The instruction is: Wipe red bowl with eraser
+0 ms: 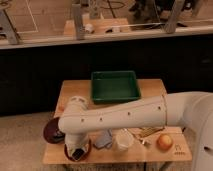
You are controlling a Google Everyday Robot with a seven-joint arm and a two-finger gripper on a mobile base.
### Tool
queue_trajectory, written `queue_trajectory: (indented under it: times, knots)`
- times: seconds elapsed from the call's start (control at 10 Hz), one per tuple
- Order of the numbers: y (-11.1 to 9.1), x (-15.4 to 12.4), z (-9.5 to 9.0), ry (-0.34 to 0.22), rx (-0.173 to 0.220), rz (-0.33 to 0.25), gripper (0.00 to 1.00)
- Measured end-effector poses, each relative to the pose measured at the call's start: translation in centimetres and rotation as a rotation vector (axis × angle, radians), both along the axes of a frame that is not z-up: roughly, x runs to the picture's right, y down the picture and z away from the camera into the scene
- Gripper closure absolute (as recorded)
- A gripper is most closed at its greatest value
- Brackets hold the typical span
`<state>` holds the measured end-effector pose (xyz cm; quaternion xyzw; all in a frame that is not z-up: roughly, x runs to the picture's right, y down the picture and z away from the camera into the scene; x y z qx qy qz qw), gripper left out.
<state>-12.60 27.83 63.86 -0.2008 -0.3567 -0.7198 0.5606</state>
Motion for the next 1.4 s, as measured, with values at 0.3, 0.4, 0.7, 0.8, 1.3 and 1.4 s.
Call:
queue_trajectory:
  times: [0.3, 0.4, 0.7, 0.8, 1.3, 1.4]
  knots:
    - [1.3, 1.1, -0.2, 0.013, -0.016, -0.013, 0.85]
    - [1.3, 2.3, 0.1, 0.038, -0.017, -0.007, 0.85]
    - [-1.0, 4.9, 2.0, 0.100, 0.000, 0.033, 0.85]
    - [-2.1, 5.2, 2.7, 0.112, 0.007, 0.036, 0.85]
    - [-3.6, 0.7, 3.1, 0.059, 0.025, 0.006, 0.85]
    - [-3.3, 0.4, 2.8, 0.051, 0.024, -0.001, 0.85]
